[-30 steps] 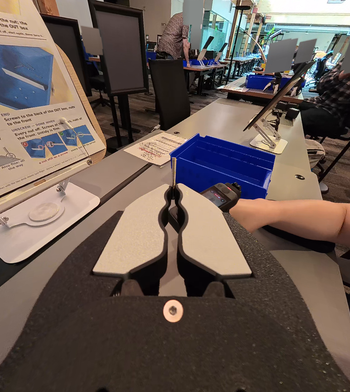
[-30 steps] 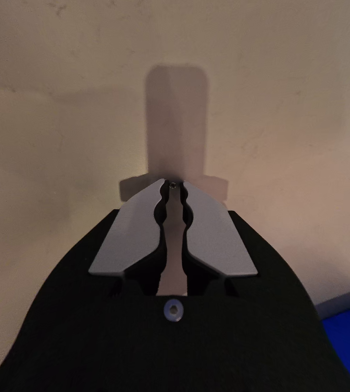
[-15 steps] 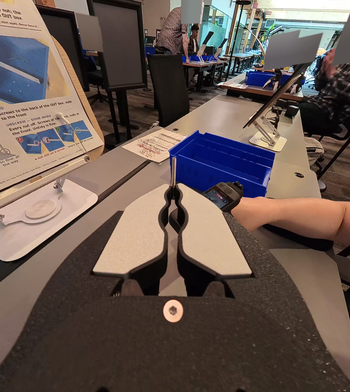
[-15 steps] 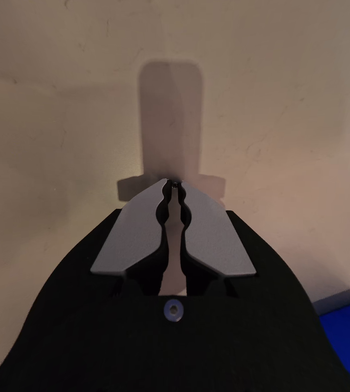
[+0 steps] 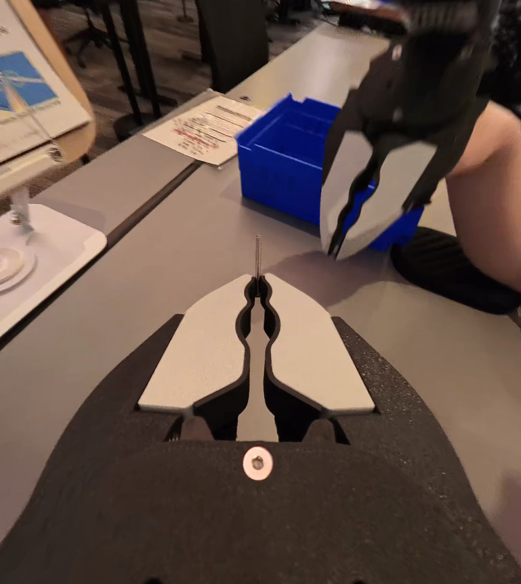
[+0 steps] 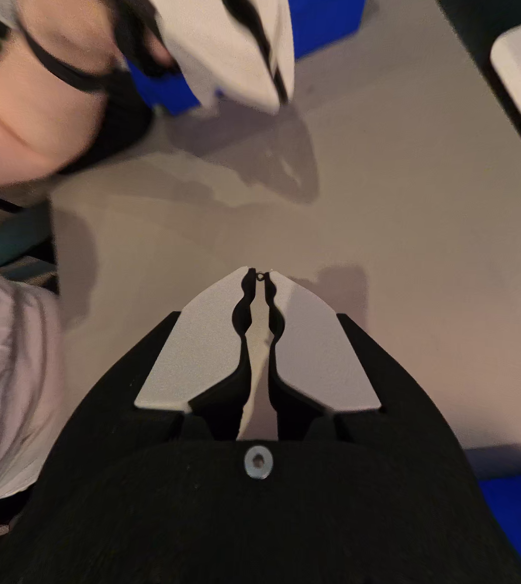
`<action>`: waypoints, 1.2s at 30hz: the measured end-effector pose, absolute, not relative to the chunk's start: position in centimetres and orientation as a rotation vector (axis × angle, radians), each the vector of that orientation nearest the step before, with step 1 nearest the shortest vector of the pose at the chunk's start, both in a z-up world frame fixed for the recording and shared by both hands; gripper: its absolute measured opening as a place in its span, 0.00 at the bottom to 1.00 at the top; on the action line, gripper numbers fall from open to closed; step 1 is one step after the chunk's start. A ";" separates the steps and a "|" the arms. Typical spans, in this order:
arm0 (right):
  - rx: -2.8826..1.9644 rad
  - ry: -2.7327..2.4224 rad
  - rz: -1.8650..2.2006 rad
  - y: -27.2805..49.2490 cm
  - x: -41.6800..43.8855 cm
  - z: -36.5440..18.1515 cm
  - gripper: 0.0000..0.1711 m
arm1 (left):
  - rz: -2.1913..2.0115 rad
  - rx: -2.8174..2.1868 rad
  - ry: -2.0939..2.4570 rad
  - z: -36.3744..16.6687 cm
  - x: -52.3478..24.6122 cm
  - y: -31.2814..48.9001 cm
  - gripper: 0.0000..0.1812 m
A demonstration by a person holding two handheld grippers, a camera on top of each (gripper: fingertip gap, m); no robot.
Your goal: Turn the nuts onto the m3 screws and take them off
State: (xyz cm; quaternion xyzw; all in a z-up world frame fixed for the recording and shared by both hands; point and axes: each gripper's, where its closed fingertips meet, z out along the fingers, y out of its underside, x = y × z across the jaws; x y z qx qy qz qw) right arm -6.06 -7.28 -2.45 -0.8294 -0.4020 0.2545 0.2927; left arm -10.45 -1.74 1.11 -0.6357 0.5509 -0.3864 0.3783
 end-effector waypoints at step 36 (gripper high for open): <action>-1.589 -1.594 0.386 -11.4 -7.3 1.0 0.03 | -0.915 -1.511 1.869 -2.3 -7.6 -11.6 0.01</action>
